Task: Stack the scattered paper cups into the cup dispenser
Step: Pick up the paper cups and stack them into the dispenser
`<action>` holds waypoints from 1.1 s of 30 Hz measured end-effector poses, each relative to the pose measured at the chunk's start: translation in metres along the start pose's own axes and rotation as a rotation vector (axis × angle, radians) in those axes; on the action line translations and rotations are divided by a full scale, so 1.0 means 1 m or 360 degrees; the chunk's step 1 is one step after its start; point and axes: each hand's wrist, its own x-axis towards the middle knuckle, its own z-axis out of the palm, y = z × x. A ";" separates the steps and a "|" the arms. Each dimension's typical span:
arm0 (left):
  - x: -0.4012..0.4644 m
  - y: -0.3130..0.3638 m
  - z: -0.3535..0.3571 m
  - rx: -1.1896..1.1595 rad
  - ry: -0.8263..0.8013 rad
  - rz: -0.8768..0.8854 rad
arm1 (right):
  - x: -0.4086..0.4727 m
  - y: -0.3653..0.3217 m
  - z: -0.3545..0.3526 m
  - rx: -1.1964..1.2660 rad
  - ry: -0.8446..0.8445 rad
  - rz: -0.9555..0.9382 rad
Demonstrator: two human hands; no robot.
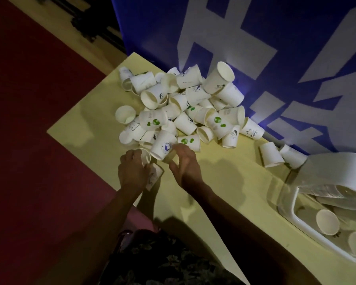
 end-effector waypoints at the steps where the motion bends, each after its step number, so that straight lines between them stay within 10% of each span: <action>1: 0.004 -0.002 0.000 0.0011 -0.0038 0.0026 | 0.012 -0.005 0.002 0.0069 0.0068 0.0069; 18: 0.003 0.015 -0.040 -0.0403 0.0167 0.0338 | 0.015 -0.012 -0.042 0.1319 0.0230 0.1007; 33: -0.071 0.174 -0.008 -0.0666 -0.0206 0.1084 | -0.134 0.061 -0.146 0.0220 0.0988 0.1000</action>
